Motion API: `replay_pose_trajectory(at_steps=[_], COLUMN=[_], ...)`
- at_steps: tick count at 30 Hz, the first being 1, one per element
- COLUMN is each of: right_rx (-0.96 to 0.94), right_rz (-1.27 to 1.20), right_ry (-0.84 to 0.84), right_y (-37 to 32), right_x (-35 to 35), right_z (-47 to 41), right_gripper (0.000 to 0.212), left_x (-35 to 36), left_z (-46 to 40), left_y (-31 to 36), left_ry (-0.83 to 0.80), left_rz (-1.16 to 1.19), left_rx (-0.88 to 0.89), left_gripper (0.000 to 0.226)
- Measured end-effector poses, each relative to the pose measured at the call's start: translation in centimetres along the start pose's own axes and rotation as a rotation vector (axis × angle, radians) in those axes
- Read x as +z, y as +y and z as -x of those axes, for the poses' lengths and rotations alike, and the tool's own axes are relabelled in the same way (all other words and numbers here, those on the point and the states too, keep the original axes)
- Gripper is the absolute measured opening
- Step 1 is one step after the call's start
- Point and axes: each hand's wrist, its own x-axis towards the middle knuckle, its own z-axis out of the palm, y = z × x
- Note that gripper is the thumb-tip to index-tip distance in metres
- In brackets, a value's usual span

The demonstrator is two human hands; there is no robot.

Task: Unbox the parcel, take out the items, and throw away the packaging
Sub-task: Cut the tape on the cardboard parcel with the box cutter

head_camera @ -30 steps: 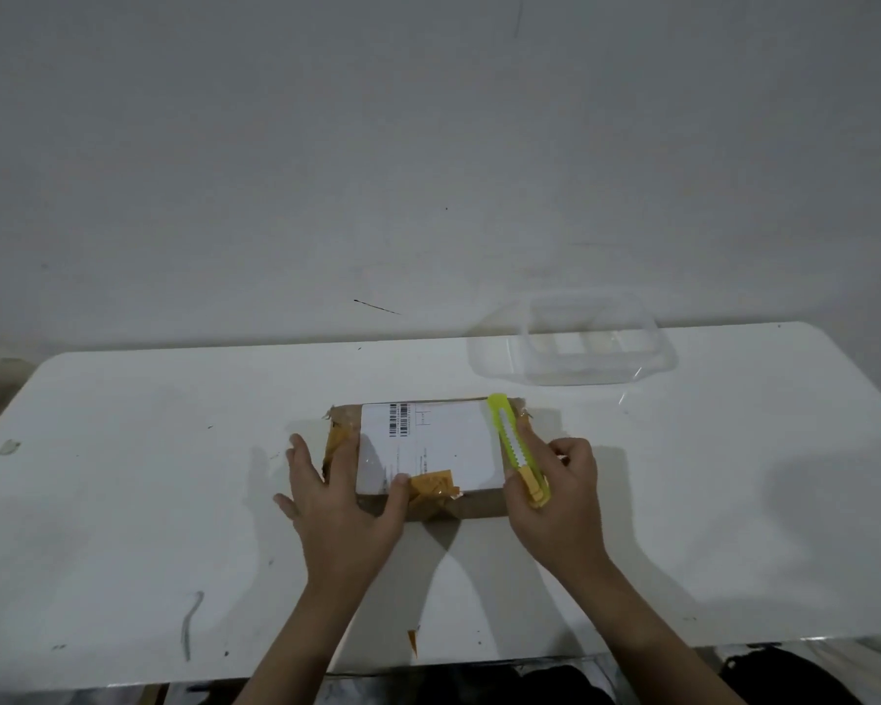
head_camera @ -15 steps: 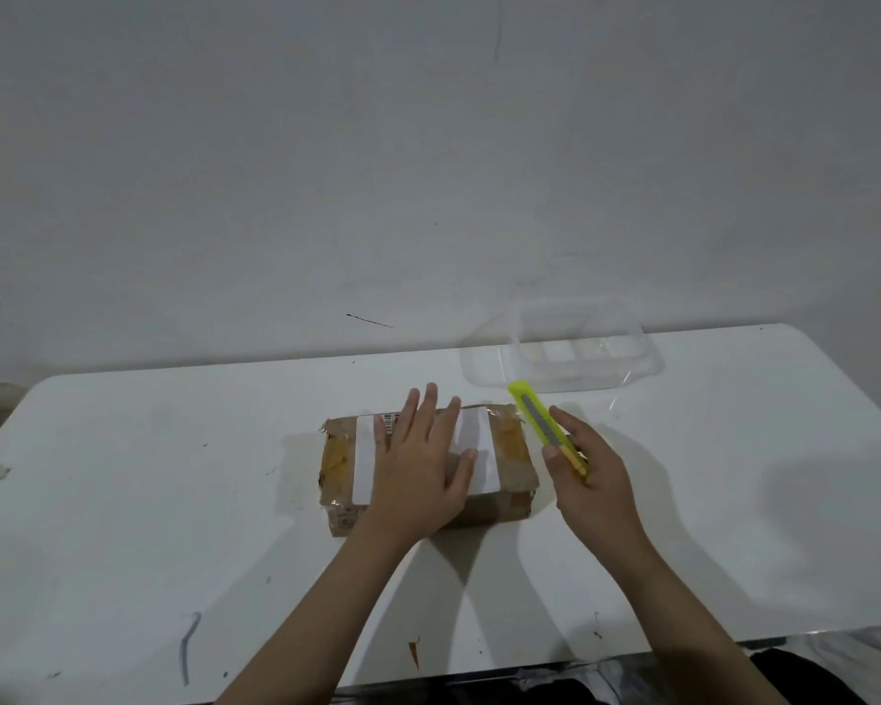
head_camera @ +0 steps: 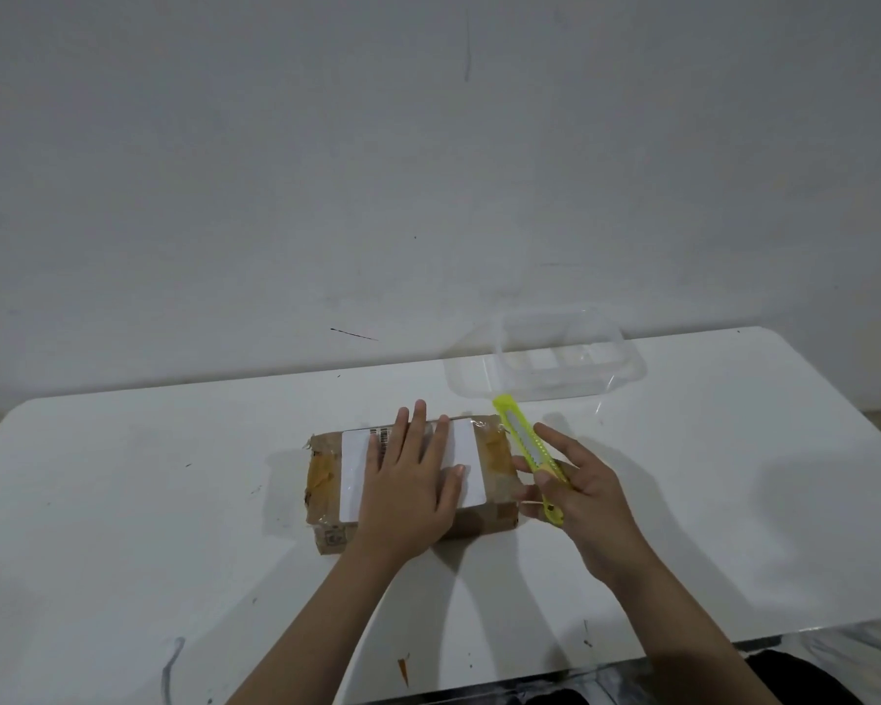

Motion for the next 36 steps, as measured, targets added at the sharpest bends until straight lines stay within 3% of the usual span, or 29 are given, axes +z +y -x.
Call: replay_pose_trajectory(at_steps=[4,8,18,36], right_rx=[-0.033,-0.049,-0.127,-0.099], right_rz=[0.016,0.018,0.289,0.272], right_ry=[-0.003,0.098,0.248,0.250], right_y=[-0.1,0.5,0.9,1.9], right_x=[0.0,-0.1,-1.0,-1.8], right_z=[-0.1,-0.2,-0.1,-0.2], right_gripper=[0.040,0.030,0.022,0.021], left_x=[0.0,0.2,0.5,0.4], left_z=[0.0,0.0,0.0,0.1], left_y=[0.0,-0.1,-0.3,-0.2], left_ry=[0.005,0.002,0.006,0.018], left_rz=[0.002,0.004,0.007,0.010], left_rx=[-0.002,-0.006,-0.006,-0.009], left_gripper=[0.064,0.064,0.064,0.062])
